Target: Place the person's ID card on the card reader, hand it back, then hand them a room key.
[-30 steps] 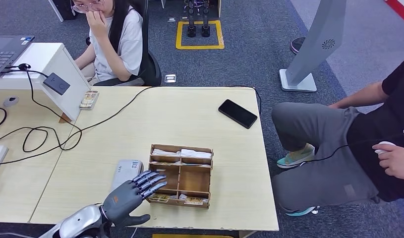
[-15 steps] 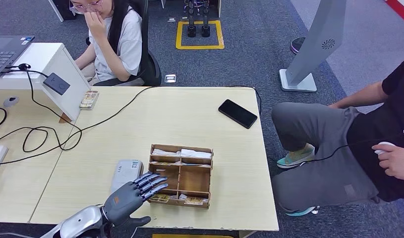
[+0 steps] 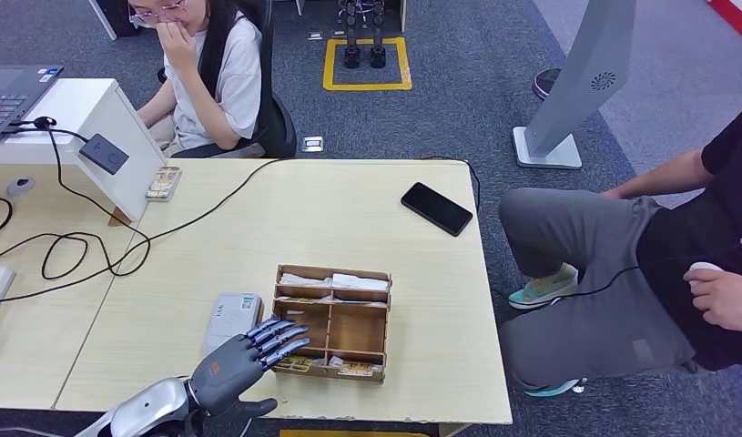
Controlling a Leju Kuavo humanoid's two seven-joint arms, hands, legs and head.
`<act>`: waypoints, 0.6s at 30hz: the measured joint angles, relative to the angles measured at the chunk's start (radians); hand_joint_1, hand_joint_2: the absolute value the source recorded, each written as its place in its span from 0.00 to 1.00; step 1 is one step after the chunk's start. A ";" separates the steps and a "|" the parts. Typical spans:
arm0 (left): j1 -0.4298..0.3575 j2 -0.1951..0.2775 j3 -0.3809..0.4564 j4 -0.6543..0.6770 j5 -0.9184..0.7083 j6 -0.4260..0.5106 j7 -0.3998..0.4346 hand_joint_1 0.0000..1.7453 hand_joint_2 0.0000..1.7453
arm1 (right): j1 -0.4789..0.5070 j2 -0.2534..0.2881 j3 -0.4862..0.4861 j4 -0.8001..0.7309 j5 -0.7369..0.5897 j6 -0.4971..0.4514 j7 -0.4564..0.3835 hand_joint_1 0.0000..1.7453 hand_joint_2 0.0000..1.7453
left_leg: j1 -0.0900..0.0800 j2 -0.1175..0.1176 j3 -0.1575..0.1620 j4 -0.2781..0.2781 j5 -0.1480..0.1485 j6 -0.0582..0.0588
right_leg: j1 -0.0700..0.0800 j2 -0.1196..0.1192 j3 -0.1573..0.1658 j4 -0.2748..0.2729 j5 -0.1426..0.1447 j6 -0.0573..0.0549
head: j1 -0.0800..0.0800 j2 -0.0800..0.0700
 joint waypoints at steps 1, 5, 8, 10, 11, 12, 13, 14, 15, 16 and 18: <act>0.000 0.000 0.000 0.000 0.000 0.000 0.000 0.04 1.00 | 0.000 0.000 0.000 0.000 0.001 0.000 0.000 0.00 1.00 | 0.000 0.000 0.000 0.000 0.000 0.000 | 0.000 0.000 0.000 0.000 0.000 0.000 | 0.000 0.000; 0.000 -0.003 0.000 0.000 0.002 -0.001 0.002 0.79 1.00 | -0.001 0.000 -0.002 0.000 0.002 -0.001 -0.004 0.00 1.00 | 0.000 0.000 0.000 0.000 0.000 0.000 | 0.000 0.000 0.000 0.000 0.000 0.000 | 0.000 0.000; 0.000 -0.004 0.000 0.000 0.011 -0.011 0.004 1.00 1.00 | -0.002 0.000 -0.006 0.000 0.004 -0.001 -0.011 0.00 1.00 | 0.000 0.000 0.000 0.000 0.000 0.000 | 0.000 0.000 0.000 0.000 0.000 0.000 | 0.000 0.000; 0.001 -0.005 -0.001 0.001 0.011 -0.014 0.004 0.99 1.00 | -0.002 0.000 -0.012 0.000 0.004 -0.002 -0.015 0.00 1.00 | 0.000 0.000 0.000 0.000 0.000 0.000 | 0.000 0.000 0.000 0.000 0.000 0.000 | 0.000 0.000; 0.002 -0.006 -0.002 0.002 0.010 -0.014 0.004 0.99 1.00 | -0.002 0.000 -0.015 0.000 0.003 -0.003 -0.017 0.00 1.00 | 0.000 0.000 0.000 0.000 0.000 0.000 | 0.000 0.000 0.000 0.000 0.000 0.000 | 0.000 0.000; 0.002 -0.008 -0.003 0.004 0.010 -0.014 0.005 0.98 1.00 | -0.003 0.000 -0.017 0.000 0.001 -0.003 -0.018 0.00 1.00 | 0.000 0.000 0.000 0.000 0.000 0.000 | 0.000 0.000 0.000 0.000 0.000 0.000 | 0.000 0.000; 0.003 -0.011 -0.004 0.005 0.010 -0.014 0.005 0.98 1.00 | -0.003 0.001 -0.020 0.000 0.000 -0.004 -0.019 0.00 1.00 | 0.000 0.000 0.000 0.000 0.000 0.000 | 0.000 0.000 0.000 0.000 0.000 0.000 | 0.000 0.000; 0.003 -0.014 -0.006 0.006 0.010 -0.014 0.005 0.98 1.00 | -0.003 0.001 -0.022 0.000 -0.002 -0.004 -0.020 0.00 1.00 | 0.000 0.000 0.000 0.000 0.000 0.000 | 0.000 0.000 0.000 0.000 0.000 0.000 | 0.000 0.000; 0.003 -0.017 -0.008 0.007 0.010 -0.014 0.005 0.99 1.00 | -0.003 0.001 -0.024 0.000 -0.004 -0.004 -0.021 0.00 1.00 | 0.000 0.000 0.000 0.000 0.000 0.000 | 0.000 0.000 0.000 0.000 0.000 0.000 | 0.000 0.000; 0.002 -0.020 -0.010 0.008 0.012 -0.015 0.004 1.00 1.00 | -0.004 0.001 -0.026 0.000 -0.005 -0.004 -0.021 0.00 1.00 | 0.000 0.000 0.000 0.000 0.000 0.000 | 0.000 0.000 0.000 0.000 0.000 0.000 | 0.000 0.000; 0.000 -0.025 -0.014 0.010 0.016 -0.020 0.002 0.99 1.00 | -0.005 0.002 -0.029 0.000 -0.009 -0.002 -0.023 0.00 1.00 | 0.000 0.000 0.000 0.000 0.000 0.000 | 0.000 0.000 0.000 0.000 0.000 0.000 | 0.000 0.000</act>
